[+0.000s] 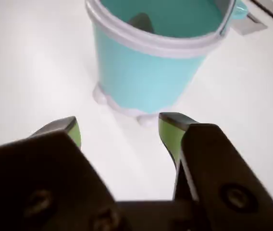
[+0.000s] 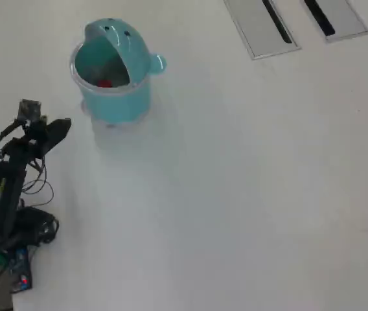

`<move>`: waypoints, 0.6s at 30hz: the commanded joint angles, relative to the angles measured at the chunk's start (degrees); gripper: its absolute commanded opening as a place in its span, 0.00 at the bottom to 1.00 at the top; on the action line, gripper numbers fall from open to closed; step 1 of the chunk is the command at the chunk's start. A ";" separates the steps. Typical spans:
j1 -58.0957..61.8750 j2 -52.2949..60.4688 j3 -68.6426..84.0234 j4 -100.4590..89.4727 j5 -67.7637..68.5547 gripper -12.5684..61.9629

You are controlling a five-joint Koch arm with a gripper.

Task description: Grasp RGB lego blocks and put them in the bin one by one.

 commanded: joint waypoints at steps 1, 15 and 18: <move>1.41 2.02 0.88 -10.81 2.55 0.60; 7.56 7.56 22.50 -44.30 15.47 0.62; 8.88 7.56 25.31 -50.10 17.75 0.62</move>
